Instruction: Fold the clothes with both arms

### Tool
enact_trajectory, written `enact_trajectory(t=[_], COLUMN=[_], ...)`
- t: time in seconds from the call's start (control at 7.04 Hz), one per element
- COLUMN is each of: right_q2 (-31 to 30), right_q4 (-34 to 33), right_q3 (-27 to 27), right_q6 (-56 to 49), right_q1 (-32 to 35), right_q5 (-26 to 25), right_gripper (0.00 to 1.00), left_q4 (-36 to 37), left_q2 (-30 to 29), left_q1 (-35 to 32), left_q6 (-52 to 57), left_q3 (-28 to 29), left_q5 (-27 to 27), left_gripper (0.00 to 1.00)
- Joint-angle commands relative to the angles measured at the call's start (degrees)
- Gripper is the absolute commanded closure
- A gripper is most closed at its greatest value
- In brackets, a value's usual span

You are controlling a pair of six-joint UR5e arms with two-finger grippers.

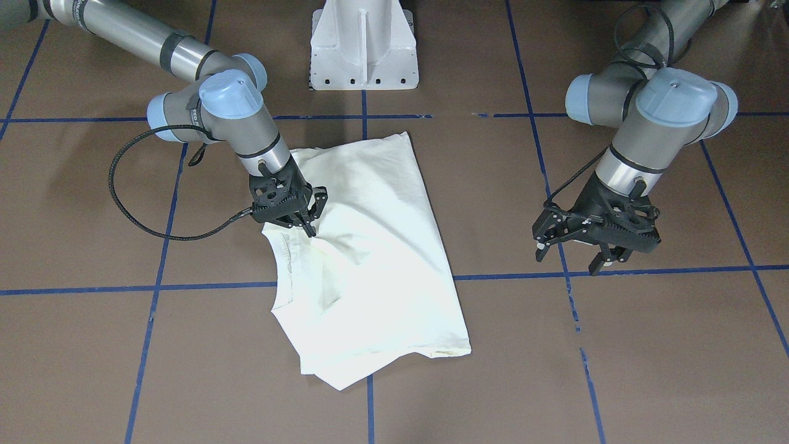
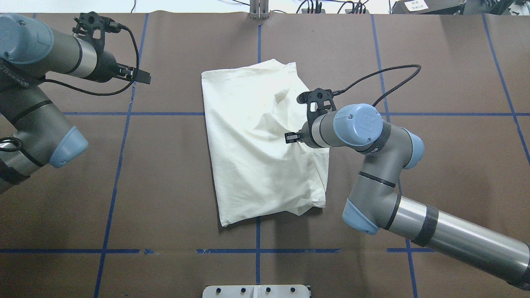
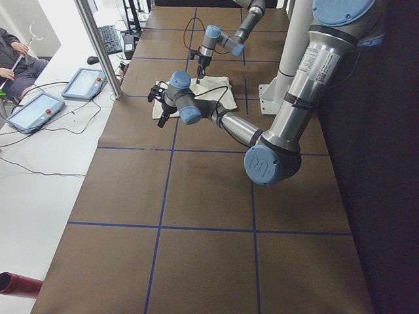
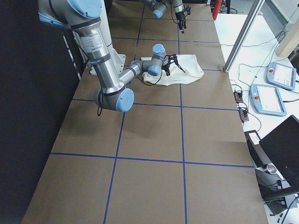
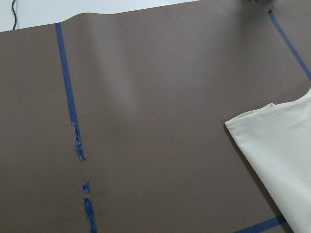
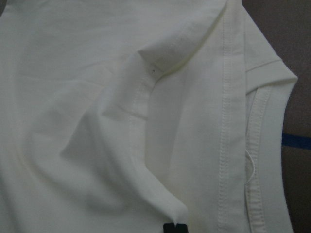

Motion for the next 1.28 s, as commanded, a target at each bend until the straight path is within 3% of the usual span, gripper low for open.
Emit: enact_trajectory(t=[0.0, 0.28, 0.43, 0.57, 0.85, 1.14], right_q2=[-2.24, -7.07, -7.44, -6.83, -3.51, 3.51], right_q4=[-0.36, -0.45, -0.54, -0.89, -2.37, -2.21], right_q3=[2.5, 8.2, 7.79, 7.87, 6.92, 1.23], right_q6=[1.48, 7.97, 7.9, 7.2, 5.45, 6.05], right_q1=[0.72, -4.08, -7.24, -8.32, -3.7, 0.27], right_q5=[-4.35, -11.47, -16.21, -17.04, -13.04, -7.23], right_gripper=[1.0, 1.0, 0.48, 0.0, 0.0, 0.0], left_q4=[-0.06, -0.06, -0.06, -0.06, -0.15, -0.15], left_q2=[0.0, 0.0, 0.0, 0.0, 0.0, 0.0], left_q1=[0.0, 0.09, 0.09, 0.09, 0.09, 0.09], left_q6=[0.0, 0.0, 0.09, 0.09, 0.0, 0.0], left_q3=[0.03, 0.03, 0.12, 0.12, 0.12, 0.12], left_q5=[0.0, 0.0, 0.0, 0.0, 0.0, 0.0], left_gripper=[0.0, 0.0, 0.0, 0.0, 0.0, 0.0])
